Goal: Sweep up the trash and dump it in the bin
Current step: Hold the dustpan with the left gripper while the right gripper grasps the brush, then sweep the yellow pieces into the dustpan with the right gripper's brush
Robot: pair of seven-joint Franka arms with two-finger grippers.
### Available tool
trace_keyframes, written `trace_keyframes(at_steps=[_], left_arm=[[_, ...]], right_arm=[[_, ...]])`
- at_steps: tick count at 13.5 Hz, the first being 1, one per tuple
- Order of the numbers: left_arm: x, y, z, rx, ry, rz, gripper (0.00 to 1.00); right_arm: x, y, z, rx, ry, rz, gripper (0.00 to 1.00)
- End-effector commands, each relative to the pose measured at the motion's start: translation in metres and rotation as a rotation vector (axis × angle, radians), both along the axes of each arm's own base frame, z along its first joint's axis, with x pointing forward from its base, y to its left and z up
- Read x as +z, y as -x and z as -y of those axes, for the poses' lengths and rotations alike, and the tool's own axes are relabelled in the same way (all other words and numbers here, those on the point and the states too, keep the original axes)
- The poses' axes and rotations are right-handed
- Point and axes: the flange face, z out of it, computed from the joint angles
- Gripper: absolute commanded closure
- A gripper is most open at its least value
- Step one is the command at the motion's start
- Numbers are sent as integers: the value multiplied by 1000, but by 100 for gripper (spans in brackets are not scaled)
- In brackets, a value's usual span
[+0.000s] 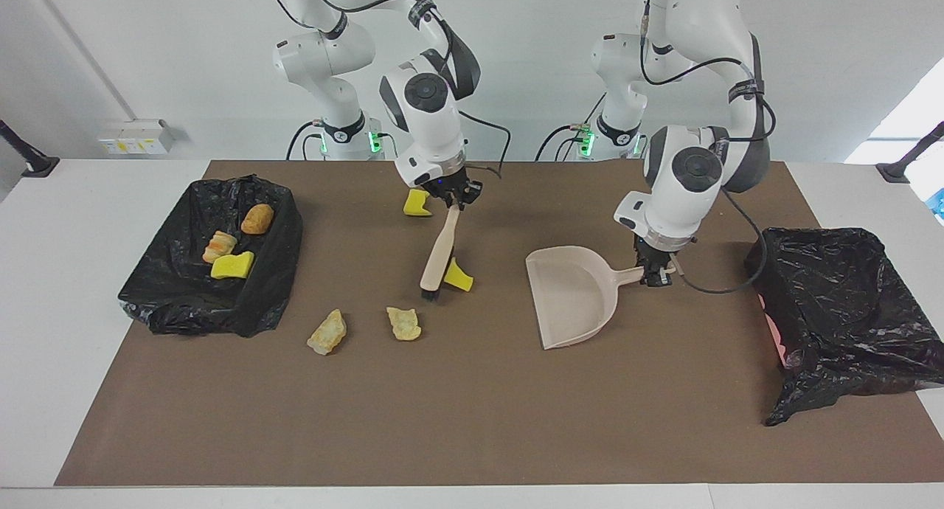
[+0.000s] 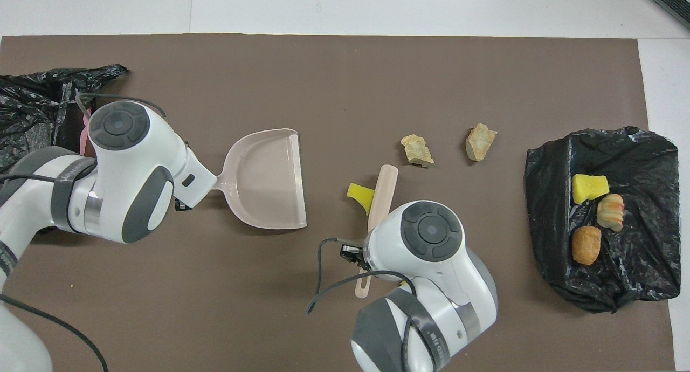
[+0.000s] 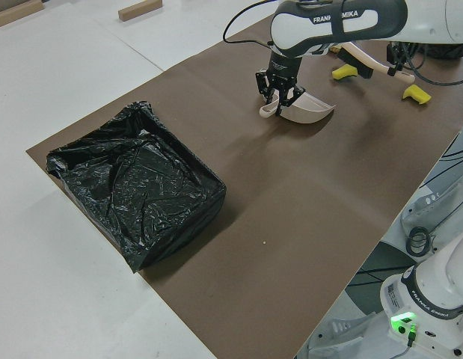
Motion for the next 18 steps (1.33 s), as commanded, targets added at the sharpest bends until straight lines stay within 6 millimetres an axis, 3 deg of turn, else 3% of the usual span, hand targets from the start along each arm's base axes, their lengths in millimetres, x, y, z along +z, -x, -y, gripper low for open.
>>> trace_keyframes(at_steps=[1,3,6,9,12,14,16,18], left_arm=[[4,22,5,32,-22,37,100],[7,37,30,31,-56,46,100],[9,61,51,47,-117,34,100],[10,65,60,75,-120,44,100],[10,67,69,59,-112,52,100],[1,67,75,53,-108,54,100],[-3,70,74,53,-113,46,100],[-4,74,79,38,-107,54,100]], right_arm=[[30,0,-25,-8,1,-70,100],[40,11,-9,-37,47,-123,100],[13,56,23,-151,162,-203,100],[1,88,47,-244,242,-229,100],[-1,115,58,-412,356,-256,100],[-9,147,58,-454,394,-257,100],[-23,172,40,-458,385,-263,100],[-39,173,24,-424,352,-244,100]])
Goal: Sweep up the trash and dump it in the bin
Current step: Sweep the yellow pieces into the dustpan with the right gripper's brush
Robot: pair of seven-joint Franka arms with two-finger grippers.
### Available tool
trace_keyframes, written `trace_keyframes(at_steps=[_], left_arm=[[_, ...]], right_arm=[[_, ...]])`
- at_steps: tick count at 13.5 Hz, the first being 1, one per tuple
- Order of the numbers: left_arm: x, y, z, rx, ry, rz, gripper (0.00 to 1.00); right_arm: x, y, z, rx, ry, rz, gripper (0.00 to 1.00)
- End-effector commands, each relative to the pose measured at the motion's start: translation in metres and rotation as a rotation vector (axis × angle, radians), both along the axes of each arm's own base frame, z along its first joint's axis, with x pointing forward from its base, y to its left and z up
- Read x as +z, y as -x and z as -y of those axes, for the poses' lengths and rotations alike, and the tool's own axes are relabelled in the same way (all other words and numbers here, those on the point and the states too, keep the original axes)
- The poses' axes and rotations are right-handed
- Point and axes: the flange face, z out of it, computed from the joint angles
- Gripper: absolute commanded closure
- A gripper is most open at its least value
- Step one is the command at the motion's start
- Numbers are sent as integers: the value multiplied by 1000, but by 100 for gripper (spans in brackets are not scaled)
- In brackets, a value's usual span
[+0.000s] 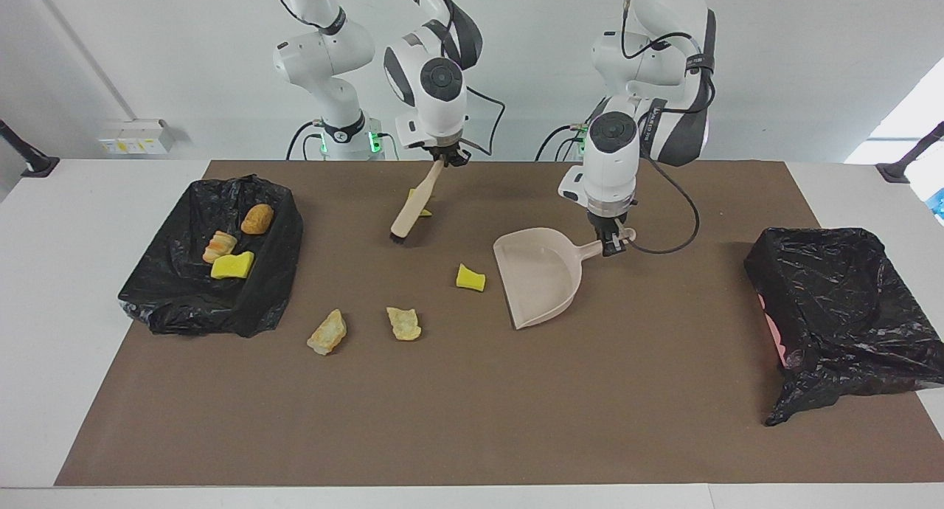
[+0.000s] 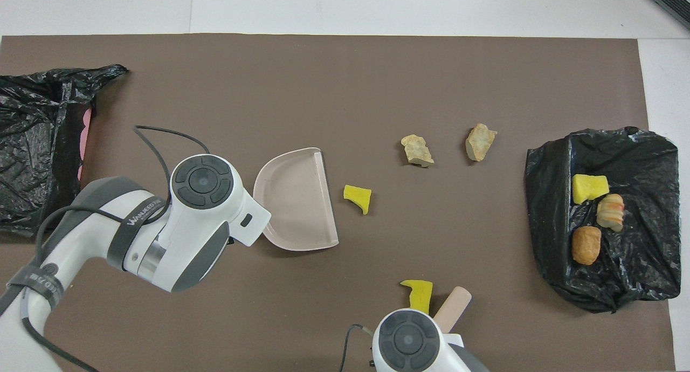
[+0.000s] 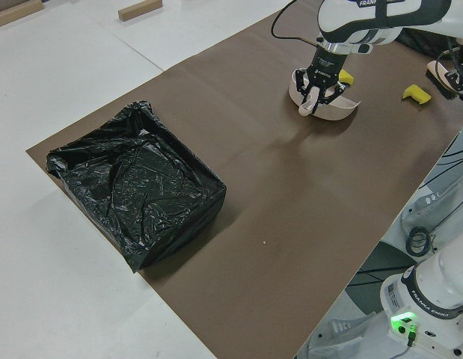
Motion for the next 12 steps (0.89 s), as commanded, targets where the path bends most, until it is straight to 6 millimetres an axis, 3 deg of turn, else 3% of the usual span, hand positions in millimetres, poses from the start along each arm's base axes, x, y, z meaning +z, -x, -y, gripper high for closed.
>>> trace_keyframes(at_steps=[1,5,9,12], left_arm=[[-8,13,7,-24,-3,26,100],[-8,14,11,-42,9,37,100],[-9,16,12,-91,9,25,100],[-12,25,21,-154,13,21,100]], right_arm=[[-17,0,-8,15,-50,17,100],[-24,-33,-22,166,-191,96,100],[-21,-124,-36,261,-298,139,100],[-30,-157,-53,326,-348,189,100]])
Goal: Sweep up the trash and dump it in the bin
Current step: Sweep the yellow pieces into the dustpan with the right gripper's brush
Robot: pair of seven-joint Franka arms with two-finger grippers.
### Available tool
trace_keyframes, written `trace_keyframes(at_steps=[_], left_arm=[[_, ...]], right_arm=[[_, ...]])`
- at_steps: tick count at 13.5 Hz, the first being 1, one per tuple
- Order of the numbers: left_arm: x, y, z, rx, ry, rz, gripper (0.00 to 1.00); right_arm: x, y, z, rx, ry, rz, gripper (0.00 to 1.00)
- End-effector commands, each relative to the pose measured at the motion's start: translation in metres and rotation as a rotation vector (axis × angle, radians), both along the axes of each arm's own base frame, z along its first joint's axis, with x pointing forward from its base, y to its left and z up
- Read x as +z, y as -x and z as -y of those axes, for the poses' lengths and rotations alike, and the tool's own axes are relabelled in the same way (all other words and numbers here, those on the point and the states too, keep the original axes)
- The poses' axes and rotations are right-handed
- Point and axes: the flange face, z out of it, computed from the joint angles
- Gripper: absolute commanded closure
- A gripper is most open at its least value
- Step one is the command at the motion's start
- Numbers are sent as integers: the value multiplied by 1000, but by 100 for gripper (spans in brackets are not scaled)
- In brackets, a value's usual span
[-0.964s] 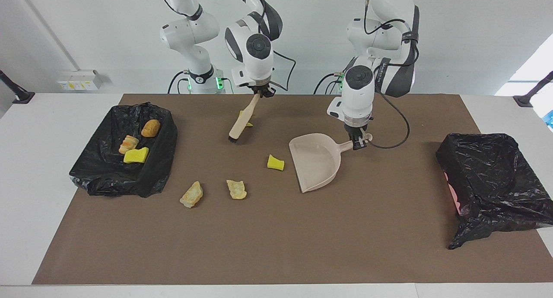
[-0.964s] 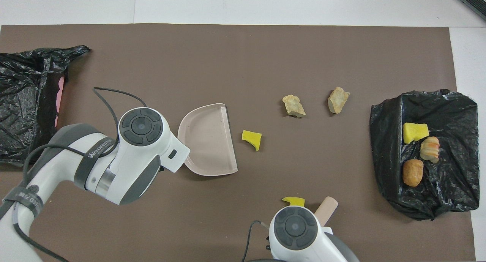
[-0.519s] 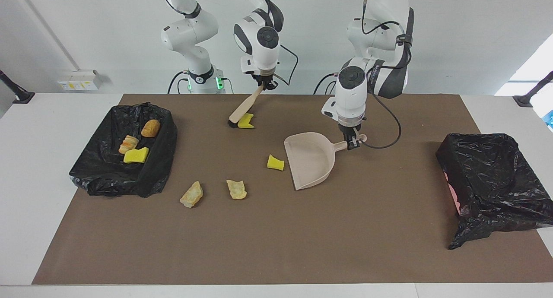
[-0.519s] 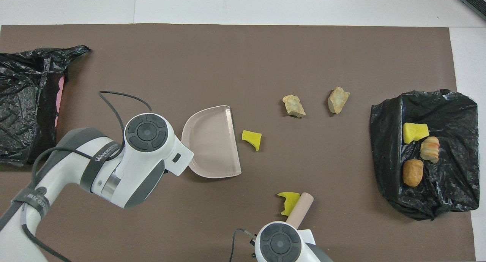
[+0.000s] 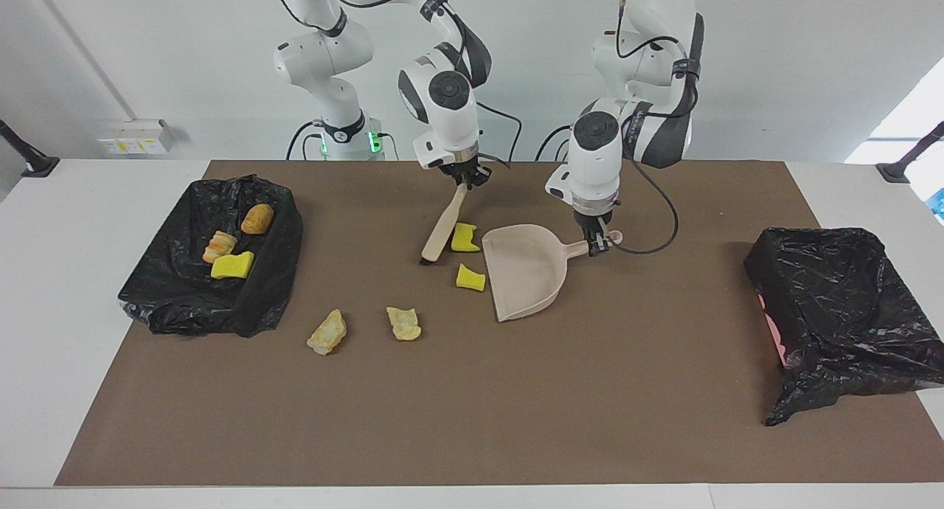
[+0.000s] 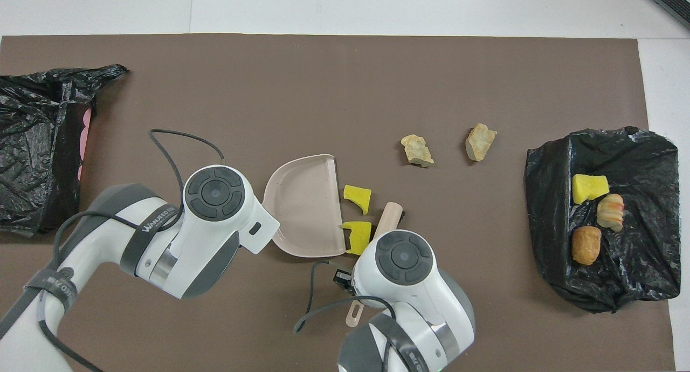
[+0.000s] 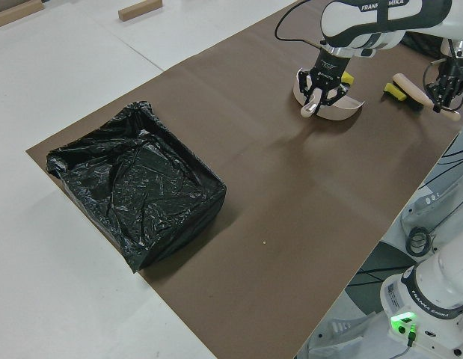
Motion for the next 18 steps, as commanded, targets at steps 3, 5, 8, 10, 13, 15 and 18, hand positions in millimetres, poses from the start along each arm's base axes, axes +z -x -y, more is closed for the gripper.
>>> trace_keyframes(at_steps=[3,5,8,10,13,15,18], left_arm=[[-3,23,20,-89,7,17,100],[-7,25,24,-99,20,28,100],[-8,14,14,-81,36,45,100],[-8,4,1,-39,54,44,100],[-9,-17,-20,3,60,39,100],[-8,-27,-31,18,60,40,100],[-6,-43,-48,99,92,13,100]], right_arm=[[2,-27,-33,161,-89,61,100],[8,-11,-49,219,-104,45,100],[32,-12,-42,287,-91,-6,100],[50,-32,-18,258,-87,2,100],[69,-54,24,261,-21,-5,100],[67,-73,60,353,97,14,100],[53,-118,139,398,166,29,100]])
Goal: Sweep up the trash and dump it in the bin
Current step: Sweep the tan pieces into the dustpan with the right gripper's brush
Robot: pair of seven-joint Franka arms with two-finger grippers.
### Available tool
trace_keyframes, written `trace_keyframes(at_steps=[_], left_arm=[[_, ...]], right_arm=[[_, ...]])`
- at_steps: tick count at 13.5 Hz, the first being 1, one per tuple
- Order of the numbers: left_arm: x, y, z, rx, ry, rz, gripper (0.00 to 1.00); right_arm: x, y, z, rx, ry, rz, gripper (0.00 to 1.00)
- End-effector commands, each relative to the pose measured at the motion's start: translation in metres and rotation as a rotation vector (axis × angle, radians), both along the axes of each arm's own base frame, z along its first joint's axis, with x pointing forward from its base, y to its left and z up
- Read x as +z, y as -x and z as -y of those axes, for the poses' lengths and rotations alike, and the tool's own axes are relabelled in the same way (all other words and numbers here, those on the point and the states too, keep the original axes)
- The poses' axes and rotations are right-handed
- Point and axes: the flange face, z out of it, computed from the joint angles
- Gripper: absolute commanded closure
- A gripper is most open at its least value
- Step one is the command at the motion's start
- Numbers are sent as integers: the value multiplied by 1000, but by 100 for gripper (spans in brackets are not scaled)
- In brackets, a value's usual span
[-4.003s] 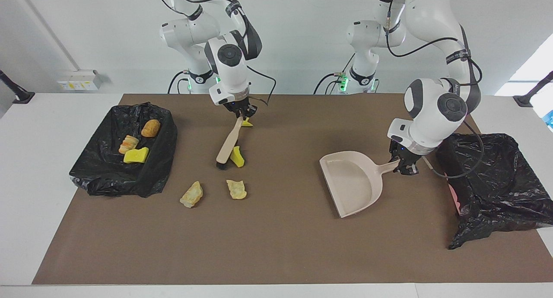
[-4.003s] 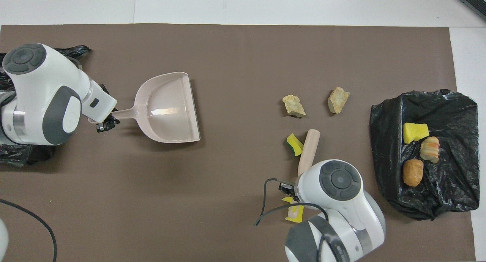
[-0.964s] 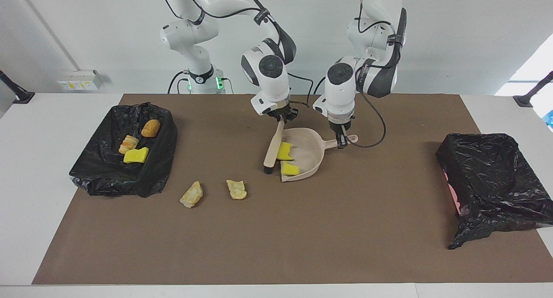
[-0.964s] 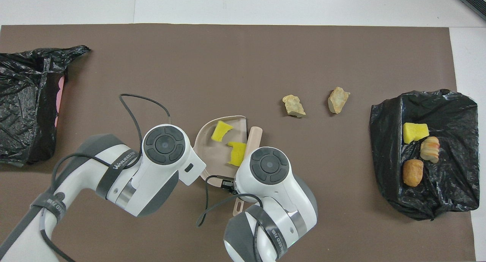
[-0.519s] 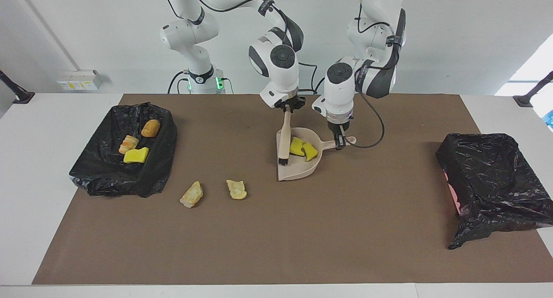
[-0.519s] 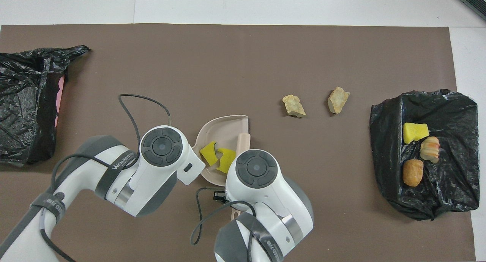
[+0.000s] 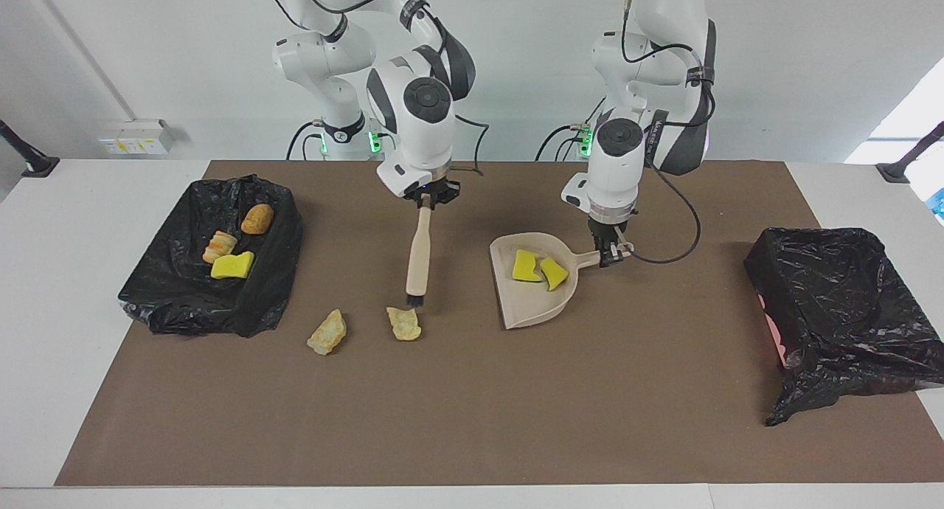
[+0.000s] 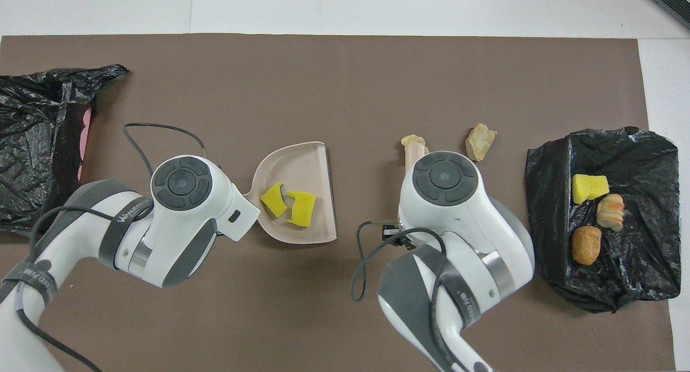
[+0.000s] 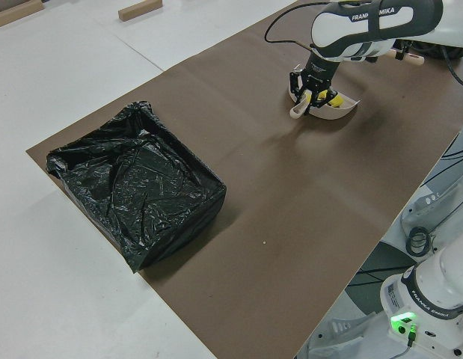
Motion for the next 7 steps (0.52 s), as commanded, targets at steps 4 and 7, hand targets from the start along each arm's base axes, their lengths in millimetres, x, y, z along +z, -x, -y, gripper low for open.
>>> trace_keyframes(at_steps=[4,7], left_arm=[[18,-36,-3,171,47,-74,100],[13,-27,12,226,34,-79,100]], right_arm=[[-14,-67,119,151,172,36,100],[-31,-86,150,176,179,45,100]])
